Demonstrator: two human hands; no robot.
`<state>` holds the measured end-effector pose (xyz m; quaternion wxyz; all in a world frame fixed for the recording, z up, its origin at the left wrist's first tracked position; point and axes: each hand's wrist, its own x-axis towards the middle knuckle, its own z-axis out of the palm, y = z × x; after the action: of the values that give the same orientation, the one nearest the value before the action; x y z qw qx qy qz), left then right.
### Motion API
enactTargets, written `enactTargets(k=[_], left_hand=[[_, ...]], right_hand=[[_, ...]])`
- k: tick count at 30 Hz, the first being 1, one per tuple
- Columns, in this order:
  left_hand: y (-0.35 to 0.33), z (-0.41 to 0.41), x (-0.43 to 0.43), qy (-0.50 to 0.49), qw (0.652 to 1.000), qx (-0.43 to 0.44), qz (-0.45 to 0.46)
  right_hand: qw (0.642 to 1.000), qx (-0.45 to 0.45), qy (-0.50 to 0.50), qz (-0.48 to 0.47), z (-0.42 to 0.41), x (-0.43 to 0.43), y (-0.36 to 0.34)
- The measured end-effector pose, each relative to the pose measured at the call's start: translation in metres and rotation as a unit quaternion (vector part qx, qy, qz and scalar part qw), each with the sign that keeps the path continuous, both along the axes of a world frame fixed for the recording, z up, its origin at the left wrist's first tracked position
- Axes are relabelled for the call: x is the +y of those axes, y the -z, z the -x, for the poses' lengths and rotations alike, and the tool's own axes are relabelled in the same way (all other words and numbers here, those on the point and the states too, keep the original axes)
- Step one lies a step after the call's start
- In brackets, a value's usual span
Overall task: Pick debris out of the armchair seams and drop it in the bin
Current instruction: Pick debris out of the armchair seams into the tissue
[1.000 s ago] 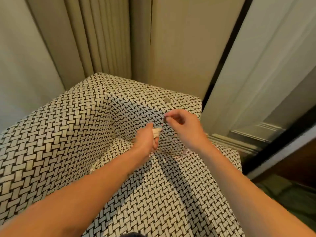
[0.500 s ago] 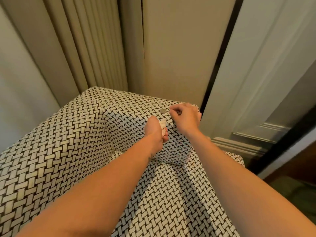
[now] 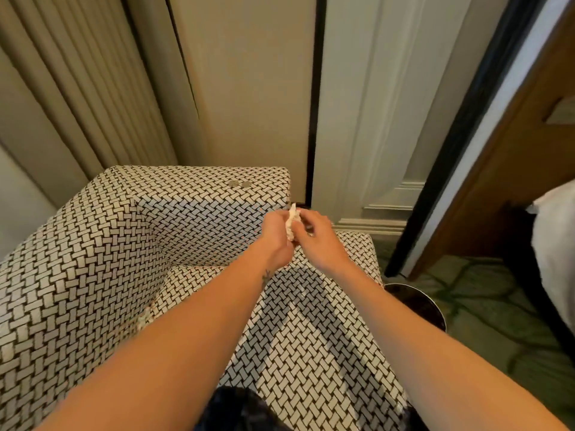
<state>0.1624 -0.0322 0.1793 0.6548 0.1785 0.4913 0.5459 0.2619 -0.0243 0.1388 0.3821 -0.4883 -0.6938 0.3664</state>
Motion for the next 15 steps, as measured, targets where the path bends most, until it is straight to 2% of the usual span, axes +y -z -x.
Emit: enactTargets(k=[3,7,10,15], left_hand=[[0.010,-0.041,-0.014,0.033,0.999,0.004,0.010],[0.048,-0.093,-0.018,0.057,0.997,0.007,0.042],[0.084,-0.137,-0.019,0.085,0.994,-0.033,0.067],[0.145,-0.210,-0.007,0.141,0.982,-0.040,0.121]], right_hand=[[0.998,0.031,0.053,-0.002,-0.037,-0.021,0.021],[0.996,-0.004,0.088,0.022,-0.093,-0.033,0.057],[0.991,0.000,0.117,0.060,-0.135,-0.037,0.083],[0.960,0.057,0.239,0.137,-0.197,-0.038,0.137]])
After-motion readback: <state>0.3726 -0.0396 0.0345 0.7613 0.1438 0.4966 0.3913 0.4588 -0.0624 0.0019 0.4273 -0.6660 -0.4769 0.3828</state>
